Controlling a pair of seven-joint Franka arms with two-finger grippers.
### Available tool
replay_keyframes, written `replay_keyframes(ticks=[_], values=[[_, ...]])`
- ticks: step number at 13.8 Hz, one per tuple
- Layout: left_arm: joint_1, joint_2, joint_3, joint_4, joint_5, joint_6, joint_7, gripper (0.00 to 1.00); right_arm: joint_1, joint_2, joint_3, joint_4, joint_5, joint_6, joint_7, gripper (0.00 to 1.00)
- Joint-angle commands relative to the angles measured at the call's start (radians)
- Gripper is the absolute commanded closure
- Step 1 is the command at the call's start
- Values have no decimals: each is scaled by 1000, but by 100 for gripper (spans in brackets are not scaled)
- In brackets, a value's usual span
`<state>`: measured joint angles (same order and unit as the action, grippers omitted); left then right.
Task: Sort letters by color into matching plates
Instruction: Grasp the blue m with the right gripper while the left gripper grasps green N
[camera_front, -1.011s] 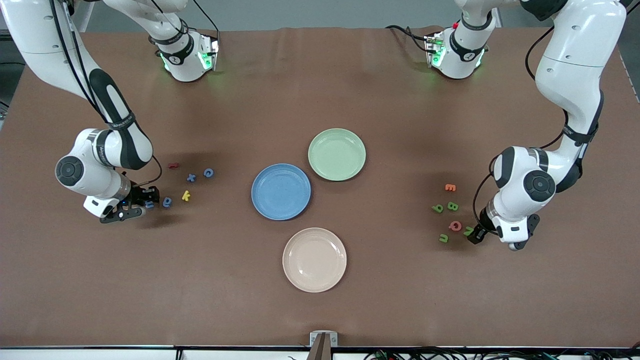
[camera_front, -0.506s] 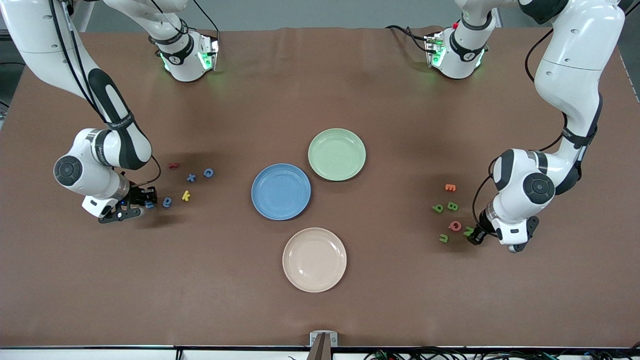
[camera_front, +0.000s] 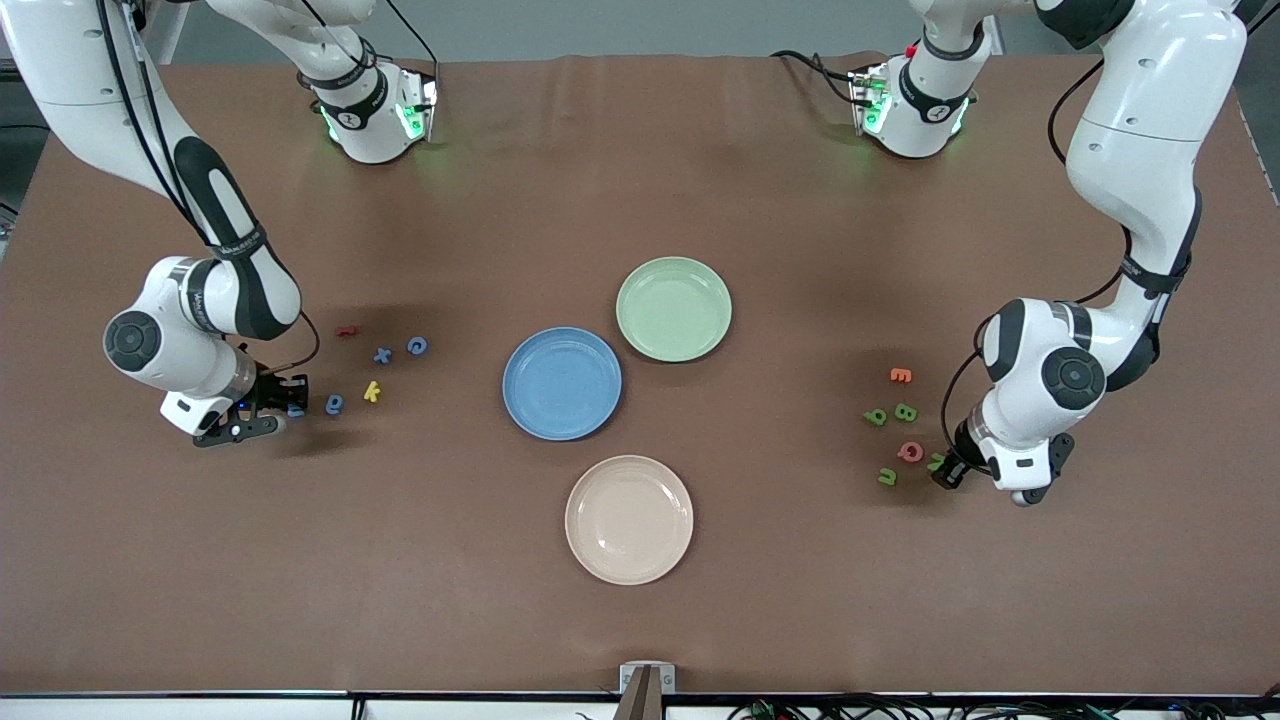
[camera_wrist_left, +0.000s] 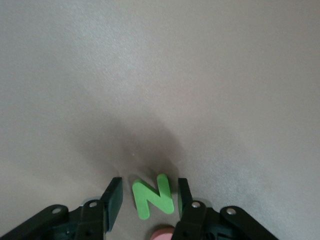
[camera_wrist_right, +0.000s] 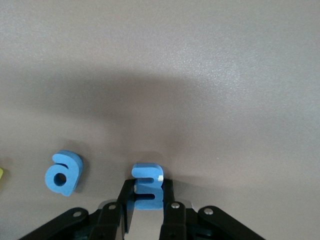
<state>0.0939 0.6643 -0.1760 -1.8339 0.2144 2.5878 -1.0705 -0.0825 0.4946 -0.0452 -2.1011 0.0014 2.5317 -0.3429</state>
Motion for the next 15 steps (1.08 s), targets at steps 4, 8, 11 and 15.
replay_keyframes(ticks=[4, 8, 11, 15], values=[[-10, 21, 3, 24, 22, -15, -20, 58, -10, 7, 11, 3, 2, -11, 4, 99], [-8, 26, 3, 24, 22, -15, -17, 84, -10, 4, 11, 4, 3, -22, 35, 99], [6, 8, 3, 28, 25, -31, -6, 99, -8, -10, 11, 7, 3, -54, 65, 100], [-2, -35, -5, 85, 25, -179, 18, 100, 35, -56, 16, 10, 3, -143, 192, 100]])
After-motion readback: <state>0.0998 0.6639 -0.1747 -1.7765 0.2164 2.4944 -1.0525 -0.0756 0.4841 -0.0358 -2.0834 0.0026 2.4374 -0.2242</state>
